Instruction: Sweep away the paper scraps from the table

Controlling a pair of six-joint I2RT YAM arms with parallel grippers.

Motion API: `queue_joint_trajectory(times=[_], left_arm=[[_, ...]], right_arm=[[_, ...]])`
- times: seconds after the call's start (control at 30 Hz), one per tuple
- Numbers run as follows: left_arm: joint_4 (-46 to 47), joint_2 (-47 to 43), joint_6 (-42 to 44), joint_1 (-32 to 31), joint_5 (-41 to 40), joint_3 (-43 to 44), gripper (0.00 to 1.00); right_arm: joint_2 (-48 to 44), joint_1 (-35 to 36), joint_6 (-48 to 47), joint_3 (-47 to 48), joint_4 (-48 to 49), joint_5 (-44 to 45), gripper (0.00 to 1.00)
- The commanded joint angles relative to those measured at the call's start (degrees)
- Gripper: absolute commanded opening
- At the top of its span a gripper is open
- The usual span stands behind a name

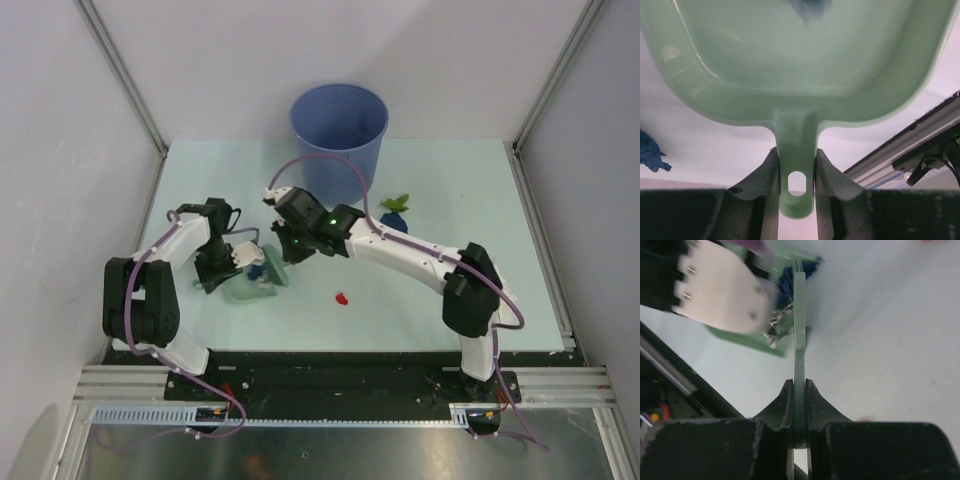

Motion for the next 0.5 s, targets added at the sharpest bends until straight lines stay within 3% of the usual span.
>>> queue_joint_trajectory(times=[0.0,0.1,0.2,0.47], left_arm=[[0.57,1.6,-0.93,-0.22,3.96,2.92,0.0],[0.75,1.26,-0.58,-0.22,5.64,2.66,0.0],[1.1,0.73,-0.49,0.04,7.65,2.39,0.0],[4.35,-0.24,-5.23,2.42,16.09,5.12,0.0]], right_arm=[[6.31,0.95,2.6,7.09,8.99,-9.37,0.0],[7.03,1.21,2.34,10.0,8.2,-11.84,0.0],[3.35,1.21,1.46,8.78,7.94,-8.43,0.0],[-9.66,2.27,-3.63,6.58,2.58,12.75,0.0]])
